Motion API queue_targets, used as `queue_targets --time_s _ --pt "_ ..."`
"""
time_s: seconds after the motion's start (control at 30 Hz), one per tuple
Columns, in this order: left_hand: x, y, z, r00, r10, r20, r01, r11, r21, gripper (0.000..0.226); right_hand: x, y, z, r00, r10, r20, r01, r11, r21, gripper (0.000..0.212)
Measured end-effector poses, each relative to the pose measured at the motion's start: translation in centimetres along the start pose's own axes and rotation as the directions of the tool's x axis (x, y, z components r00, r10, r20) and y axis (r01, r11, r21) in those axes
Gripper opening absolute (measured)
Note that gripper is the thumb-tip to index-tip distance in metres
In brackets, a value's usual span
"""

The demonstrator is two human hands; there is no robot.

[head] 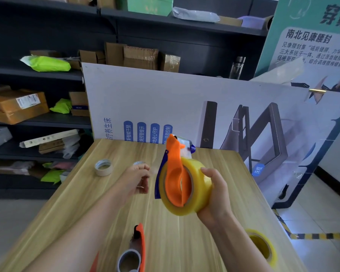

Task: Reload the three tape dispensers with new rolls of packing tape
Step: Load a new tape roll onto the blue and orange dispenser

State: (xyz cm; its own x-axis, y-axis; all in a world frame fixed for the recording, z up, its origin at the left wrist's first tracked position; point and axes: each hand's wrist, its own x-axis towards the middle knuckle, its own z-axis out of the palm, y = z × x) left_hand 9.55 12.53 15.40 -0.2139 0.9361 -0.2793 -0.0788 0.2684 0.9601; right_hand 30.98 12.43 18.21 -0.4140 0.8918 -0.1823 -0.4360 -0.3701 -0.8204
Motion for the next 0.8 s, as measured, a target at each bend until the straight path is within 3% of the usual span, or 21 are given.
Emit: queue_targets --time_s 0.13,0.27,0.47,0.6,0.73,0.8 --pt "-1.4 -1.5 1.9 0.996 -0.033 0.082 0.042 0.994 -0.100 0.005 0.4 0.2 -0.1 1.000 0.011 -0.015 -0.012 1.000 -0.008 0.046" --pt "-2.2 -2.8 3.4 0.998 -0.043 0.050 0.052 0.981 -0.188 0.027 0.7 0.7 -0.1 0.999 0.030 -0.038 -0.032 0.999 -0.041 0.050" --pt "-3.3 -4.6 4.5 0.999 -0.047 0.028 0.053 0.955 -0.291 0.027 0.6 1.1 -0.4 0.994 0.049 -0.099 -0.056 0.996 -0.070 0.044" --pt "-4.3 -5.8 5.1 0.997 -0.048 0.063 0.064 0.958 -0.279 0.037 0.4 1.1 -0.5 0.984 0.066 -0.166 -0.078 0.994 -0.070 0.056" --pt "-5.2 -7.0 5.7 0.998 -0.065 -0.003 0.060 0.933 -0.355 0.039 0.0 1.7 -1.4 0.970 0.068 -0.232 -0.088 0.993 -0.080 0.027" --pt "-5.7 -7.8 6.1 0.997 -0.075 0.021 0.078 0.938 -0.337 0.035 -0.2 2.3 -1.7 0.963 0.070 -0.262 -0.099 0.990 -0.097 0.028"
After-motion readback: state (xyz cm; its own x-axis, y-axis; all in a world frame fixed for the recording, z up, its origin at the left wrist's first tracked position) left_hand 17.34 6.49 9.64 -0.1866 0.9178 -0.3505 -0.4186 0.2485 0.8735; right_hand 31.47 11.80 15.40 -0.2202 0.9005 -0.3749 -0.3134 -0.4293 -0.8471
